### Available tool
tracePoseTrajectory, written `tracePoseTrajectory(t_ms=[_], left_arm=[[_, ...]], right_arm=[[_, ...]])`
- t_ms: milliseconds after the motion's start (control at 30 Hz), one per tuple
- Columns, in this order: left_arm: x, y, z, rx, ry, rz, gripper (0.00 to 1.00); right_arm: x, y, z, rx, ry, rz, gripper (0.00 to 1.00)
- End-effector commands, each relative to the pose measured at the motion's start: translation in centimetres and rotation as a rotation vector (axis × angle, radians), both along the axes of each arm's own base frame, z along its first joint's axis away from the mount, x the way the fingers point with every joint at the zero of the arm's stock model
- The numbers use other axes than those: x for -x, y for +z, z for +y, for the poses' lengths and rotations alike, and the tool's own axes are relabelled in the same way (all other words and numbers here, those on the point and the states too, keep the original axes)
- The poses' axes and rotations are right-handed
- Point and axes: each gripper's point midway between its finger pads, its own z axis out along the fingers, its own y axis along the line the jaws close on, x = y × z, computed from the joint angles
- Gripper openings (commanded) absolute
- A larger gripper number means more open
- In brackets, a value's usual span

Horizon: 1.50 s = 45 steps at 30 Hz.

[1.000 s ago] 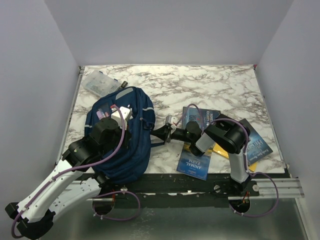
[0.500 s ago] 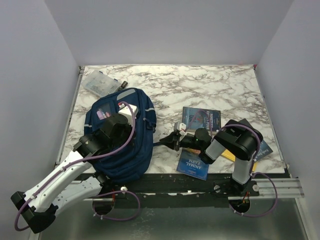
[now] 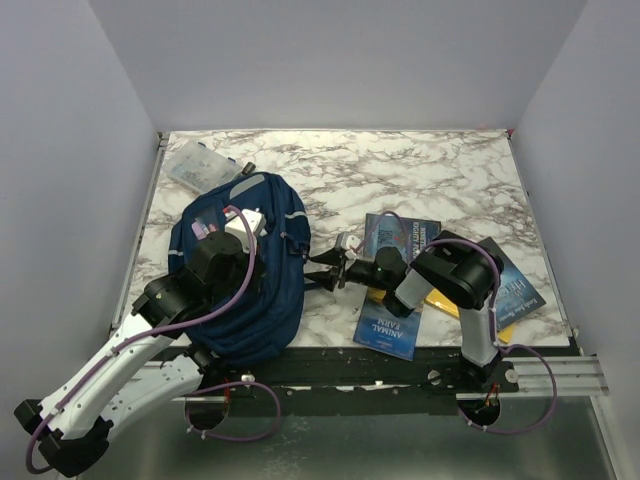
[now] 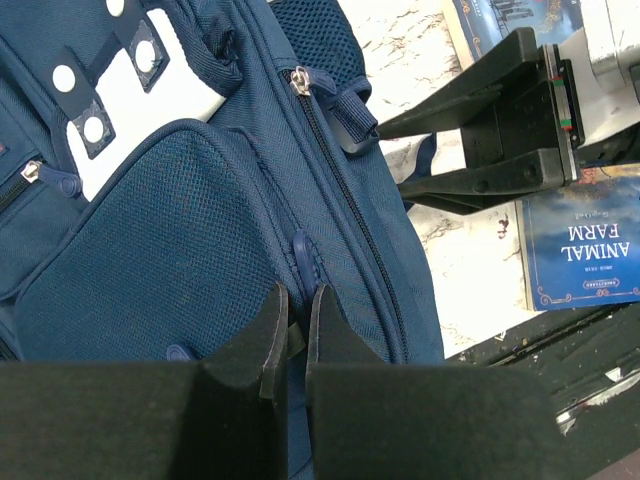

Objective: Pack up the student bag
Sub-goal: Unzip the student bag at the center of the board.

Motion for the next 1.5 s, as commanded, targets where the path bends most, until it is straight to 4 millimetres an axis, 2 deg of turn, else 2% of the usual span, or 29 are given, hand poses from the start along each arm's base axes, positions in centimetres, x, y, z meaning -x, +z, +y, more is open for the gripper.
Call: tracePoseTrajectory(t_ms=[0,200,333,667,800,967,1100,1200,1267,1300,1400,1467], left_arm=[[-0.9,3.2,-0.3,0.070,0.005,-0.108,0.00],[-0.7,3.5,-0.2,0.074,-0.002,-0.116,0.00],[-0.6,3.5,-0.2,0.077,-0.006,-0.116,0.00],[-0.5,3.1,-0.2,0.073,-0.011,-0.111,0.00],[-0.4,3.1,-0.2,0.074,-0.014,-0.112,0.00],[-0.2,2.9,-0.2,0.076,-0.017,-0.109,0.00],[-0.2,2.8,-0.2,0.076,-0.021,-0.103,0.00],[-0.2,2.9,-0.2,0.088,-0.009,-0.102,0.00],[-0.2,2.7,0.0,0.089,0.008,-0.098,0.00],[-0.3,2.6,0.1,0.090,0.016,-0.098,0.00],[-1.0,2.2,1.0,0.062,0.079,-0.106,0.00],[-1.4,2.1,0.9,0.064,0.101,-0.093,0.00]], right_arm=[[-0.2,6.1,1.1,-0.197,0.035,-0.228,0.49],[-0.1,5.5,1.4,-0.193,0.052,-0.212,0.43],[-0.1,5.4,1.6,-0.192,0.060,-0.214,0.43],[0.4,4.9,3.1,-0.189,0.160,-0.263,0.49],[-0.1,4.4,3.4,-0.185,0.154,-0.269,0.55],[0.5,4.8,3.8,-0.190,0.206,-0.304,0.56],[0.9,5.2,4.2,-0.202,0.252,-0.302,0.46],[0.8,5.8,4.5,-0.218,0.253,-0.281,0.24],[0.7,6.0,4.3,-0.221,0.241,-0.277,0.05],[0.7,6.0,4.0,-0.219,0.222,-0.268,0.00],[0.6,7.2,2.3,-0.209,0.134,-0.244,0.00],[1.7,6.8,1.4,-0.150,0.143,-0.233,0.00]])
